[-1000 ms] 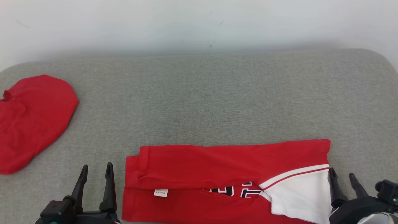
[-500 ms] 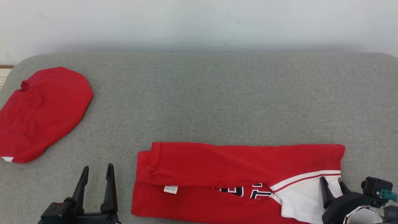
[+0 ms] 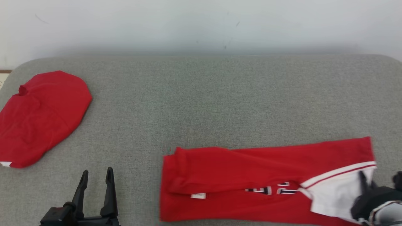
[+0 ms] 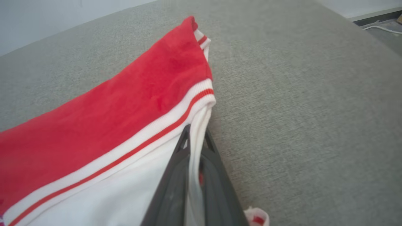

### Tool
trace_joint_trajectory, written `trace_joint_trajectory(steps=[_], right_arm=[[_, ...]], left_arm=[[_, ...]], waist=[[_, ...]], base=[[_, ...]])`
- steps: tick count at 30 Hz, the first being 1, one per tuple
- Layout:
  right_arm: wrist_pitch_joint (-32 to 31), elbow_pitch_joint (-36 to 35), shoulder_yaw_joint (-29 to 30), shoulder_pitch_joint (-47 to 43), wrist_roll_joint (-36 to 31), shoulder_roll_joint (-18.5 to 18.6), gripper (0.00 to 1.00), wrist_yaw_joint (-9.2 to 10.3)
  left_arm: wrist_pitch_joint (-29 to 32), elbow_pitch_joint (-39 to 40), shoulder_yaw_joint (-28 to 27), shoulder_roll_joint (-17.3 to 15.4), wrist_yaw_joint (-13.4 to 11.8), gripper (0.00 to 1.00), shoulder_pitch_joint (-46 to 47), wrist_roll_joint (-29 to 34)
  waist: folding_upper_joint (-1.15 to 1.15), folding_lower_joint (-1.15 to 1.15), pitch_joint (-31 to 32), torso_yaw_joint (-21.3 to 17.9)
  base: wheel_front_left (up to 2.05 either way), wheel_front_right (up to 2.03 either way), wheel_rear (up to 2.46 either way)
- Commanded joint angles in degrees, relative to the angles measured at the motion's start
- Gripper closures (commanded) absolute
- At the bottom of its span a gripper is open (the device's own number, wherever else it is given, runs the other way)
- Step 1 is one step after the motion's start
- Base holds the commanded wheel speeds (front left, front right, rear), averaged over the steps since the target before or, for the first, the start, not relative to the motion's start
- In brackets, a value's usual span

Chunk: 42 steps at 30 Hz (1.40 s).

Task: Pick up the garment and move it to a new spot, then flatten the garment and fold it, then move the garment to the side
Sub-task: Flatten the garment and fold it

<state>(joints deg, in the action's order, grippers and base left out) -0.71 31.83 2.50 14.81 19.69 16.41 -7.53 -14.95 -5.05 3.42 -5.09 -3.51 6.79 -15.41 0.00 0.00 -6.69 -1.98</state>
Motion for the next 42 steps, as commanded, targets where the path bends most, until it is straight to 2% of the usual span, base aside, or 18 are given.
trace_joint_trajectory(steps=[1, 6, 16, 23, 30, 36, 42], right_arm=[[0.34, -0.06, 1.27, 0.25, -0.54, 1.57, 1.00, 0.07], [-0.57, -1.97, 4.01, 0.30, 0.74, 2.50, 1.00, 0.07], [-6.01, -13.99, 0.33, -2.37, 9.13, -0.58, 1.00, 0.06], [-12.49, -27.30, -4.48, -6.52, 16.63, -2.77, 1.00, 0.04], [-16.84, -37.73, -10.77, -9.09, 20.19, -6.16, 1.00, 0.03], [-18.08, -40.29, -16.32, -8.60, 19.89, -7.92, 1.00, 0.03], [-17.75, -38.84, -21.86, -6.46, 19.62, -9.08, 1.00, 0.03]], left_arm=[[-0.34, -0.04, -0.38, 0.03, 0.24, 0.00, -1.20, 0.38], [-0.34, 0.20, -1.32, 0.41, 0.59, 0.00, -1.60, 0.58], [-0.34, -0.83, -2.26, 0.96, 1.31, 0.00, -2.18, 1.02], [-0.34, -1.42, -2.26, 1.27, 1.84, 0.00, -2.24, 1.38], [-0.34, -1.91, -1.87, 1.58, 2.13, 0.00, -2.68, 1.49], [-0.34, -2.53, -1.05, 1.81, 2.29, 0.00, -1.98, 1.42], [-0.34, -3.10, -0.39, 1.96, 2.40, 0.00, -1.30, 1.25]], waist=[[0.00, 0.00, 0.18, -0.17], [0.00, 0.00, 0.68, -1.04], [0.00, 0.00, 1.85, -2.49], [0.00, 0.00, 2.74, -2.43], [0.00, 0.00, 3.06, -1.63], [0.00, 0.00, 2.99, -0.31], [0.00, 0.00, 2.73, 0.85]], base=[[0.00, 0.00, 0.00], [0.00, 0.00, 0.00], [0.00, 0.00, 0.00], [0.00, 0.00, 0.00], [0.00, 0.00, 0.00], [0.00, 0.00, 0.00], [0.00, 0.00, 0.00]])
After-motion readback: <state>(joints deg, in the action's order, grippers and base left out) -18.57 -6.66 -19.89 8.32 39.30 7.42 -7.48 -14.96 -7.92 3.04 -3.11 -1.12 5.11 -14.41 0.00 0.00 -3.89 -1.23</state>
